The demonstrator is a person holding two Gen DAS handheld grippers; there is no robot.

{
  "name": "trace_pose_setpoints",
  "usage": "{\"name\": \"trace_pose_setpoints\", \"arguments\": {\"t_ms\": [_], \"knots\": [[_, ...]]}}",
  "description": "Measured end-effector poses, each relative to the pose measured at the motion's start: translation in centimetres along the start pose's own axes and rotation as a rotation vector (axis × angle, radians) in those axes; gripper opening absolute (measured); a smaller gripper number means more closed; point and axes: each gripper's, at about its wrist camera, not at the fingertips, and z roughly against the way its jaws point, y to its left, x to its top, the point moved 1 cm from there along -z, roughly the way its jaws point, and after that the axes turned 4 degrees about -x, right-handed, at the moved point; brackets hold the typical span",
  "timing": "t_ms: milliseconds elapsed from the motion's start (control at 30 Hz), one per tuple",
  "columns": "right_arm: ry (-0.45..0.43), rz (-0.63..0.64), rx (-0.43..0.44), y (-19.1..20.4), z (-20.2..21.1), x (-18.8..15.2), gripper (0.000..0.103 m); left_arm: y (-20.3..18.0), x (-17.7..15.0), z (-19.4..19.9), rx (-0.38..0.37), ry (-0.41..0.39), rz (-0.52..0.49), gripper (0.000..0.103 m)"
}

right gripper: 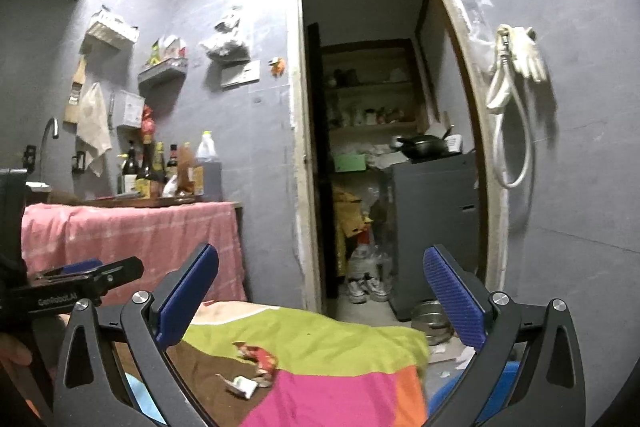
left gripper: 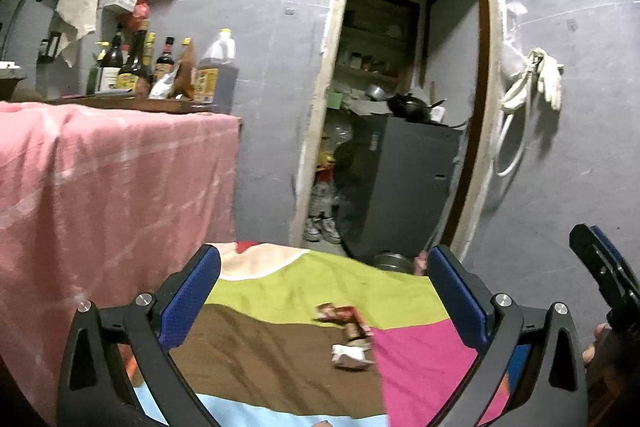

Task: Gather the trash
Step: 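Move both open grippers back over the red wrapper and white tissue on the bed, then grasp the white-green paper with the left gripper while the right grasps the red wrapper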

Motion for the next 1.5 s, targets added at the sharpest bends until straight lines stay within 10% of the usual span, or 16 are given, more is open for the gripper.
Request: {"name": "trace_pose_setpoints", "arguments": {"t_ms": [567, 767, 1000, 1500], "knots": [[0.195, 0.07, 0.068, 1.6, -6.6, -5.7, 0.103, 4.6, -5.6, -5.5, -0.027, 0.239, 0.065, 0.1], [0.327, 0.078, 0.099, 0.6, -8.7, -8.0, 0.086, 3.6, -7.2, -7.7, -0.107, 0.345, 0.084, 0.099], [0.432, 0.088, 0.134, -0.2, -10.6, -9.9, 0.069, 1.9, -8.7, -10.5, -0.194, 0.489, 0.117, 0.073], [0.58, 0.072, 0.191, -0.8, -13.6, -12.2, 0.068, 1.5, -9.9, -14.2, -0.249, 0.665, 0.239, 0.033]]}}
